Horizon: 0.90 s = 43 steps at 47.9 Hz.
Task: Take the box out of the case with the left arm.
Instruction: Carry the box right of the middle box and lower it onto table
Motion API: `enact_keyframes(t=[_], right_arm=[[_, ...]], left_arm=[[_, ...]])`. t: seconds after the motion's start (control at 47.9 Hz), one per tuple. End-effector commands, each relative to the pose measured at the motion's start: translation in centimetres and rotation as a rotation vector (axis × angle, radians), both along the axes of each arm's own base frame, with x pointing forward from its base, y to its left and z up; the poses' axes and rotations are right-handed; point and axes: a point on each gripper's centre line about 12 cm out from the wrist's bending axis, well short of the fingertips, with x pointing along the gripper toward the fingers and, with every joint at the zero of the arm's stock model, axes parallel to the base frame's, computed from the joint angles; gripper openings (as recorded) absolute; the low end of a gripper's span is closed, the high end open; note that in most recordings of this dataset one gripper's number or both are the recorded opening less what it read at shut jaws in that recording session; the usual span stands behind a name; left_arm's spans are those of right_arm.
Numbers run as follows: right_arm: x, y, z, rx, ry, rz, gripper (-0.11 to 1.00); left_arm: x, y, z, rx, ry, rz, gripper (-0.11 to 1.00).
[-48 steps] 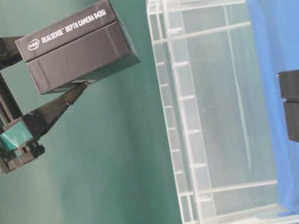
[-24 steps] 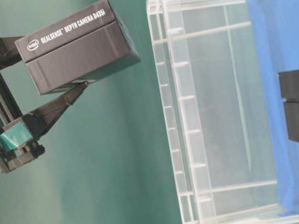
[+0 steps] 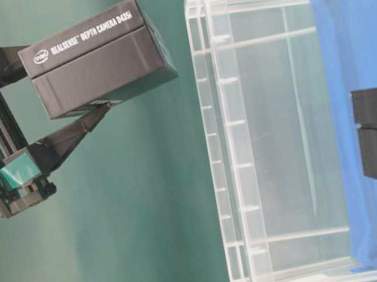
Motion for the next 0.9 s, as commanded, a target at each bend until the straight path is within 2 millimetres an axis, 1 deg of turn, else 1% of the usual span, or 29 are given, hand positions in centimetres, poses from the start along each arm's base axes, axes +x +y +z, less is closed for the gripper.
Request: enact_keyframes(t=[0.0,0.167,0.23,0.501,0.543,0.69,0.836,0.878], right_arm=[[0.1,0.0,0.4,-0.001,-0.017,-0.003,0.02],[0.1,0.0,0.3,-0.002,-0.015,0.0,0.02],[0.1,0.0,0.4,-0.002,-0.018,0.001,0.02],[0.7,0.0,0.5,-0.002,-0.061,0.004,0.02],[0.7,0.0,0.4,-0.003,-0.062,0.007,0.02],[0.9,0.0,0.4,-0.004,-0.062,0.008,0.02],[0.9,0.0,0.3,-0.004,-0.059,0.006,0.02],[0.9,0.0,0.4,-0.002,-0.061,0.005,0.02]], left_arm=[[-0.9,-1.4,3.2,0.012,-0.073,-0.019,0.61],[-0.7,-3.4,3.2,-0.004,-0.076,-0.022,0.61],[-0.6,-4.5,3.2,-0.011,-0.077,-0.023,0.61],[-0.5,-9.8,3.1,-0.048,-0.079,-0.043,0.61],[-0.5,-11.0,3.0,-0.059,-0.077,-0.043,0.61],[-0.7,-14.0,2.7,-0.089,-0.069,-0.033,0.61],[-1.0,-16.5,2.5,-0.118,-0.064,-0.027,0.61],[-1.1,-17.0,2.5,-0.123,-0.064,-0.025,0.61]])
